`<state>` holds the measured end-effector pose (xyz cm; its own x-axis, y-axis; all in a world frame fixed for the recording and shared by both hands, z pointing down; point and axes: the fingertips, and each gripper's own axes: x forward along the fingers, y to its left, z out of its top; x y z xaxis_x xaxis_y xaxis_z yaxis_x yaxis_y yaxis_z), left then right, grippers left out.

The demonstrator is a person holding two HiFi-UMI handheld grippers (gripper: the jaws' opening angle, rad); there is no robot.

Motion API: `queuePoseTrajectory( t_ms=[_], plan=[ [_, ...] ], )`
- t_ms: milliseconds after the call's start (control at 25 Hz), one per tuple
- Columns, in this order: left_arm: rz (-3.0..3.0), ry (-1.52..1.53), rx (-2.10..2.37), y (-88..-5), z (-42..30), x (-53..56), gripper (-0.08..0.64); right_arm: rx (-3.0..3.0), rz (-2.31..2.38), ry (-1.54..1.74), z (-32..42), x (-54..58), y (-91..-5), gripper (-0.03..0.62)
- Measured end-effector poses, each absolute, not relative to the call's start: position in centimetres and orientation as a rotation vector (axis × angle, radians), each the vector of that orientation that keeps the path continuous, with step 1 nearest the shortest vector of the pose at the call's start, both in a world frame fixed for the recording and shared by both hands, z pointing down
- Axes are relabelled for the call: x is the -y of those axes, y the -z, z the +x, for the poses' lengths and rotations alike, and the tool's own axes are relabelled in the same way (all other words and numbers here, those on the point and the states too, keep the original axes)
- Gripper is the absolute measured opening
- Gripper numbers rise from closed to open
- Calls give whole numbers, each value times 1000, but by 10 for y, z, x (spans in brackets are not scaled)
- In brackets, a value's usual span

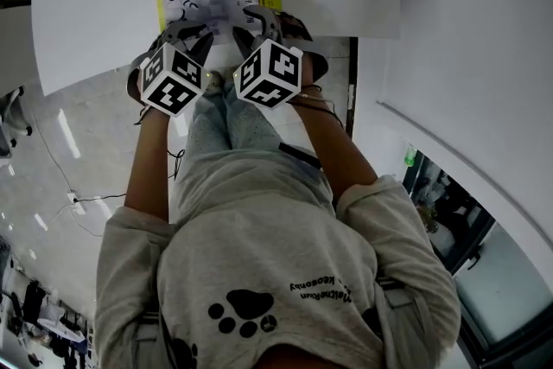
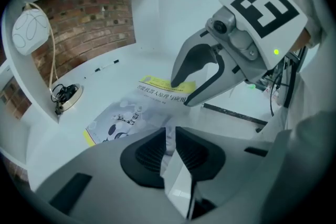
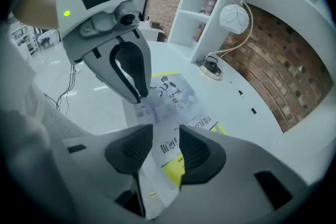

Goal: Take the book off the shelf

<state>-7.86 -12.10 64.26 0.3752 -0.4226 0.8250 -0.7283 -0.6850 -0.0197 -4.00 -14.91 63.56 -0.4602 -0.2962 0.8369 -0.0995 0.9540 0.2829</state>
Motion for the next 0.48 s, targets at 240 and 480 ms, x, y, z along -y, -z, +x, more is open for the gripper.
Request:
queuePoseTrajectory(
  t_ms=[240,480],
  plan=[
    [2274,-1075,1102,-630,-80,126,16,2121,357,110,-41,149,-623,133],
    [2257,-893,1218,-607,-79,129,11,2163,419,78,-38,148,-609,105]
  ],
)
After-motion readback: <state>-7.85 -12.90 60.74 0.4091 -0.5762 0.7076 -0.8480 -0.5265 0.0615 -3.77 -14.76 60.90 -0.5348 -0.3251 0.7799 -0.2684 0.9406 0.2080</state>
